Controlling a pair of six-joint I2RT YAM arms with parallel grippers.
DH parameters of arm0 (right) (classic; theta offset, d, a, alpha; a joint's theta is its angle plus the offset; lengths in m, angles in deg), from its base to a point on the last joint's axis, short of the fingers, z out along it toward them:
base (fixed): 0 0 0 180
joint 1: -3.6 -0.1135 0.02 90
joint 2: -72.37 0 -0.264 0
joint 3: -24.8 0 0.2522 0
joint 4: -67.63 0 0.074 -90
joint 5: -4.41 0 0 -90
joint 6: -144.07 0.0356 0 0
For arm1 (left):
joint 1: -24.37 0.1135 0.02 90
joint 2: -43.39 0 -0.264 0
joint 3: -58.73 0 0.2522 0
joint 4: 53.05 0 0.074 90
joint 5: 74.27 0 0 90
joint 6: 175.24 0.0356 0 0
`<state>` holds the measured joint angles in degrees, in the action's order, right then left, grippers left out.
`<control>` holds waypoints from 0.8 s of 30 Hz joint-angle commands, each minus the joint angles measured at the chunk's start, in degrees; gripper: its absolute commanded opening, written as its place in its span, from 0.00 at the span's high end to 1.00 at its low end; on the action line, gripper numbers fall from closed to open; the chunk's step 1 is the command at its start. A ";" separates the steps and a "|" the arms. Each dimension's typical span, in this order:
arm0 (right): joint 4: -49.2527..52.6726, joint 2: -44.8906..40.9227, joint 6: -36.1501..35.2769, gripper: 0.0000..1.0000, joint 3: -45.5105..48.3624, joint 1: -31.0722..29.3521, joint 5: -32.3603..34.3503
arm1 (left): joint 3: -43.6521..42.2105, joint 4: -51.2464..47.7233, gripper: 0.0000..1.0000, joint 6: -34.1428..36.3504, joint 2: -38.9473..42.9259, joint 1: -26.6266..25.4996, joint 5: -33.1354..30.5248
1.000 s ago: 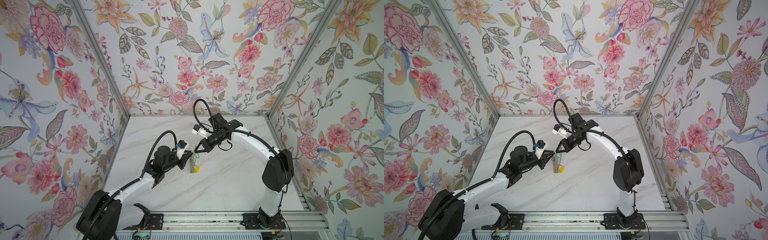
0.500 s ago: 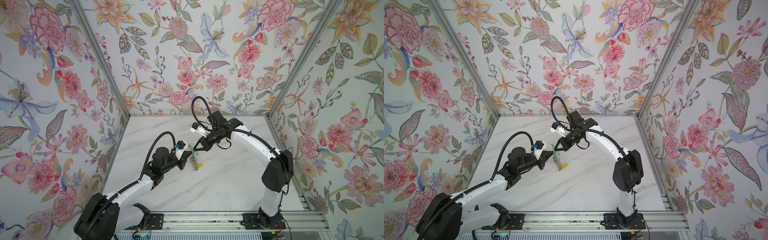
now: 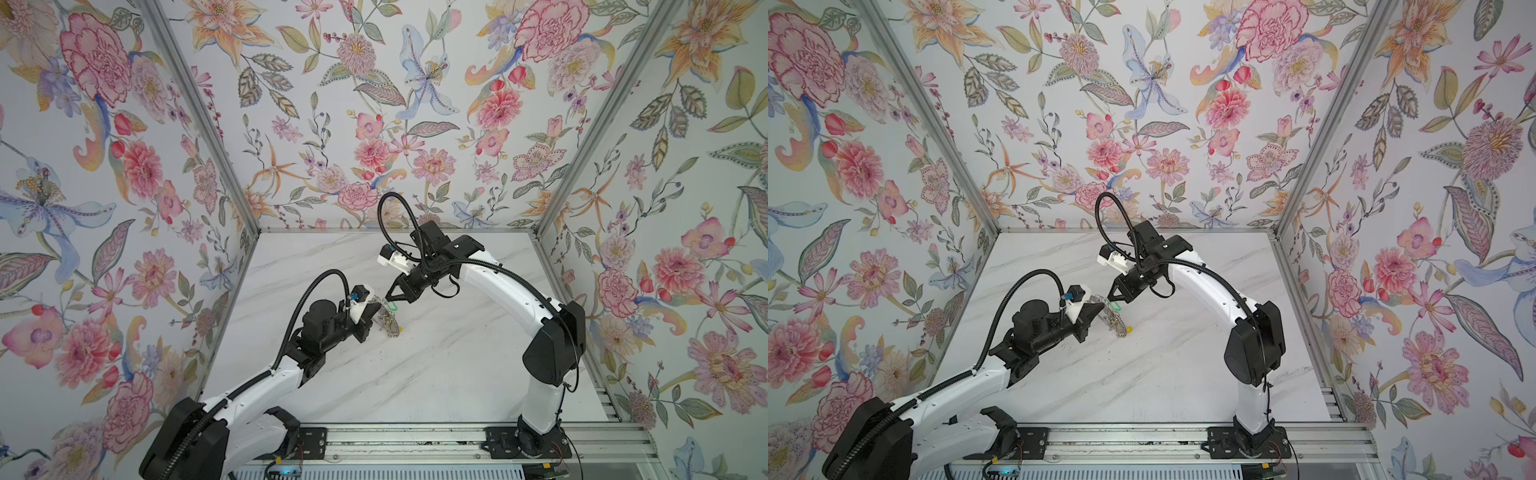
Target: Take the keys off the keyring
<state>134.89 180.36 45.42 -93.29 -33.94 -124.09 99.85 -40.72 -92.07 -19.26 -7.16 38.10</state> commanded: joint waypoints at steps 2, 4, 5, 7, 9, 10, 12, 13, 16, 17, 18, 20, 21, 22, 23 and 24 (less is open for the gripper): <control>0.19 -0.96 1.69 1.00 1.22 2.73 1.71 | -0.69 1.23 1.00 0.44 2.22 -0.07 -2.95; 0.06 -0.19 2.13 1.00 1.45 2.91 1.46 | -0.73 1.28 1.00 0.33 2.46 -0.10 -2.93; 0.03 0.22 2.29 1.00 1.59 2.98 1.21 | -0.83 1.41 1.00 0.25 2.63 -0.10 -2.78; 0.02 1.00 2.54 1.00 1.97 2.91 0.12 | -0.95 1.61 1.00 0.11 3.04 -0.06 -2.79; -0.49 1.57 2.62 1.00 2.55 2.69 -1.51 | -1.13 1.88 1.00 -0.02 3.34 -0.12 -2.77; -0.49 1.87 2.62 1.00 2.69 2.44 -1.67 | -1.16 1.99 1.00 -0.11 3.48 -0.10 -2.80; -0.85 1.83 2.83 1.00 3.15 2.32 -1.60 | -1.16 1.99 1.00 -0.11 3.40 -0.11 -2.73; -1.20 1.61 2.85 1.00 3.46 2.32 -2.06 | -1.13 2.06 1.00 -0.19 3.35 -0.09 -2.68; -3.67 -0.03 2.97 0.98 4.28 1.97 -3.78 | -1.17 2.38 1.00 -0.29 3.14 -0.05 -2.26; -4.32 -0.46 2.94 0.95 4.36 1.87 -4.31 | -1.17 2.43 1.00 -0.35 3.05 -0.07 -2.25; -5.38 -0.95 2.91 0.92 4.72 1.69 -5.35 | -1.14 2.52 1.00 -0.46 2.94 -0.05 -2.20; -7.19 -1.69 2.88 0.85 5.45 1.35 -5.95 | -0.89 2.50 1.00 -0.46 2.69 -0.09 -1.84; -7.90 -2.05 2.68 0.83 6.04 1.33 -6.66 | -0.60 2.32 1.00 -0.51 2.58 -0.10 -1.71; -8.96 -2.49 2.48 0.80 6.84 1.33 -7.75 | -0.51 2.29 1.00 -0.68 2.54 -0.04 -1.48; -9.95 -3.00 2.32 0.78 7.65 1.27 -8.74 | -0.39 2.25 1.00 -0.85 2.57 -0.03 -1.29; -11.02 -3.52 2.31 0.76 8.50 1.24 -9.16 | -0.31 2.28 1.00 -1.02 2.52 -0.09 -1.04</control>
<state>127.43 180.14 48.52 -86.65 -32.34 -129.57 99.13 -40.81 -92.16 -17.08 -7.42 36.31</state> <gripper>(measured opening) 0.233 0.049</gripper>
